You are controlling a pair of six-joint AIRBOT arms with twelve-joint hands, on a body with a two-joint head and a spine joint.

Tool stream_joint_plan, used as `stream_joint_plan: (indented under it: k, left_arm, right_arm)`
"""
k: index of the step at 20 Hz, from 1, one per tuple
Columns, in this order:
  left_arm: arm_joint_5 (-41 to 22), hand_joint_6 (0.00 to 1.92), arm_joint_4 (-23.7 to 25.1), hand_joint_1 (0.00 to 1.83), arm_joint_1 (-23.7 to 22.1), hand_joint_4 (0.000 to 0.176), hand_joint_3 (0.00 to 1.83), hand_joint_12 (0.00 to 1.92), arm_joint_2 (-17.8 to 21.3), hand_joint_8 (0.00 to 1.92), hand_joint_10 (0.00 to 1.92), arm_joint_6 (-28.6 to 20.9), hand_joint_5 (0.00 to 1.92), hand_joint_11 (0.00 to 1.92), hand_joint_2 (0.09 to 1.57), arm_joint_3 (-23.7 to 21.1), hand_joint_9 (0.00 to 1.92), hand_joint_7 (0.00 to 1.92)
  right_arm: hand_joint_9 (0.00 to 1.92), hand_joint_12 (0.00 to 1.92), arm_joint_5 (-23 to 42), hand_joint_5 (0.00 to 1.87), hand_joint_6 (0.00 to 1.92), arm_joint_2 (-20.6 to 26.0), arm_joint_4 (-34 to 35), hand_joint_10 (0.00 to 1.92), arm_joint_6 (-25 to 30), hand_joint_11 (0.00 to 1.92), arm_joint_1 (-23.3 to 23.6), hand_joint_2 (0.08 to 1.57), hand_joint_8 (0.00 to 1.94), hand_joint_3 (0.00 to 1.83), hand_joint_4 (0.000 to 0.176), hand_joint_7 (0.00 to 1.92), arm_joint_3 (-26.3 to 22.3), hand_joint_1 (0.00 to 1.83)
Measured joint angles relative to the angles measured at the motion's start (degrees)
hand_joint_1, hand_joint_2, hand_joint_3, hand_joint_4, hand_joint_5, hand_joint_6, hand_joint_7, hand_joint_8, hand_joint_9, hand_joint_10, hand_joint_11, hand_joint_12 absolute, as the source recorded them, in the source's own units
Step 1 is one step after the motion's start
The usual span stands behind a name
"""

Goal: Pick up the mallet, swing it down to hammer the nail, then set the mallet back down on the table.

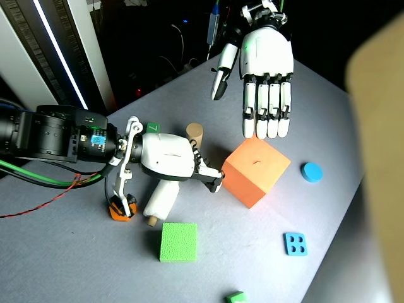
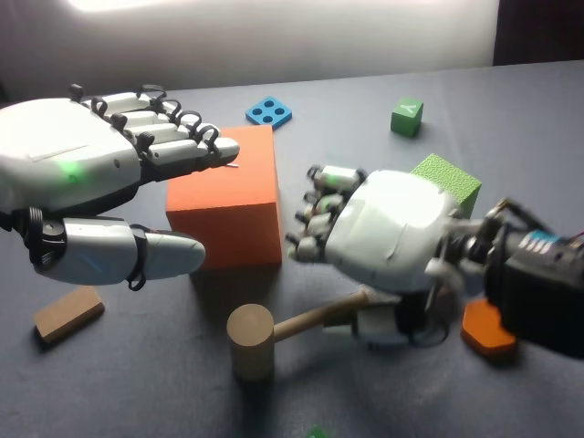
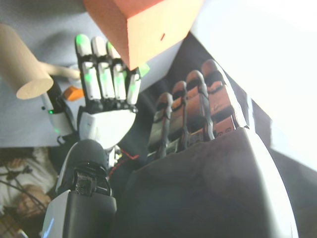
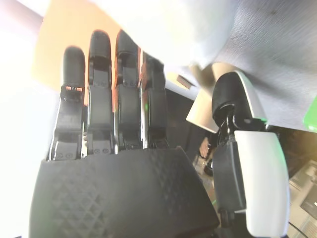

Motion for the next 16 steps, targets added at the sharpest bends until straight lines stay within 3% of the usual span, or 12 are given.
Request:
stream_joint_plan:
  k: [2, 6, 7, 8, 11, 12, 13, 14, 15, 16]
  left_arm:
    - [0.1, 0.00, 0.0, 0.00, -0.2, 0.000, 0.00, 0.31, 0.0, 0.00, 0.00, -0.3, 0.07, 0.00, 1.33, 0.0, 0.09, 0.08]
    - [0.8, 0.00, 0.0, 0.00, -0.7, 0.000, 0.00, 0.29, 0.0, 0.00, 0.00, -0.6, 0.06, 0.00, 1.32, -0.5, 0.07, 0.07]
    - [0.9, 0.00, -0.1, 0.00, -1.0, 0.000, 0.00, 0.31, 0.0, 0.00, 0.00, -0.9, 0.07, 0.00, 1.33, -0.7, 0.08, 0.08]
    - [0.8, 0.00, -0.1, 0.00, -1.1, 0.000, 0.00, 0.34, 0.0, 0.01, 0.01, -1.0, 0.07, 0.00, 1.32, -0.7, 0.09, 0.09]
    - [0.9, 0.01, -0.1, 0.00, -3.2, 0.000, 0.00, 0.73, 0.0, 0.01, 0.03, -2.0, 0.35, 0.00, 1.33, -0.8, 0.39, 0.42]
    - [1.0, 0.02, -0.1, 0.00, -3.8, 0.000, 0.00, 0.81, 0.0, 0.03, 0.04, -2.0, 0.48, 0.06, 1.34, -0.8, 0.51, 0.58]
    - [1.1, 0.03, -0.2, 0.00, -5.0, 0.000, 0.00, 0.86, 0.0, 0.04, 0.04, -2.1, 0.52, 0.07, 1.35, -0.8, 0.55, 0.63]
    - [1.6, 0.32, -0.1, 0.01, -6.3, 0.000, 0.00, 1.07, 0.0, 0.47, 0.48, -2.1, 0.54, 0.14, 1.35, -0.9, 0.52, 0.59]
    - [2.7, 0.89, 0.2, 0.05, -7.5, 0.000, 0.00, 1.42, 0.0, 1.09, 1.08, -2.1, 0.47, 0.16, 1.36, -1.2, 0.42, 0.48]
    - [3.8, 1.31, 0.4, 0.13, -8.8, 0.000, 0.00, 1.71, 0.0, 1.49, 1.50, -2.1, 0.42, 0.22, 1.35, -1.6, 0.38, 0.41]
  right_arm:
    - [0.36, 0.76, 0.6, 0.50, 0.00, 3.0, 0.0, 0.01, 1.8, 0.00, 1.9, 1.08, 0.00, 0.00, 0.000, 0.47, -1.7, 0.40]
    - [0.30, 0.69, -0.9, 0.41, 0.00, 9.8, 1.0, 0.00, 4.2, 0.00, 4.5, 1.08, 0.00, 0.00, 0.000, 0.38, -6.6, 0.47]
    - [0.29, 0.72, -3.1, 0.39, 0.00, 12.1, 2.9, 0.00, 4.3, 0.00, 5.6, 1.07, 0.00, 0.00, 0.000, 0.36, -8.0, 0.46]
    - [0.37, 0.88, -4.7, 0.43, 0.01, 13.9, 3.7, 0.03, 4.3, 0.00, 6.4, 1.06, 0.02, 0.00, 0.000, 0.44, -9.1, 0.48]
    - [0.56, 1.25, -6.9, 0.58, 0.06, 20.0, 4.6, 0.11, 3.3, 0.00, 8.0, 1.04, 0.08, 0.00, 0.000, 0.63, -12.9, 0.49]
    - [0.50, 1.40, -7.0, 0.62, 0.12, 21.1, 4.6, 0.46, 2.9, 0.06, 8.5, 1.04, 0.30, 0.00, 0.000, 0.62, -13.9, 0.50]
    - [0.41, 1.51, -7.7, 0.43, 0.73, 22.3, 4.6, 0.90, 2.4, 0.11, 9.6, 1.06, 1.02, 0.00, 0.000, 0.42, -15.0, 0.47]
    - [0.31, 1.74, -9.6, 0.29, 1.18, 23.1, 6.5, 1.44, 0.7, 0.18, 11.3, 1.07, 1.48, 0.00, 0.000, 0.29, -15.6, 0.49]
    - [0.30, 1.88, -11.6, 0.27, 1.51, 23.7, 14.1, 1.80, -5.2, 0.26, 12.7, 1.09, 1.76, 0.00, 0.000, 0.29, -16.2, 0.52]
    - [0.32, 1.91, -12.8, 0.28, 1.69, 24.4, 19.9, 1.90, -10.6, 0.32, 13.5, 1.10, 1.91, 0.00, 0.000, 0.29, -16.8, 0.50]
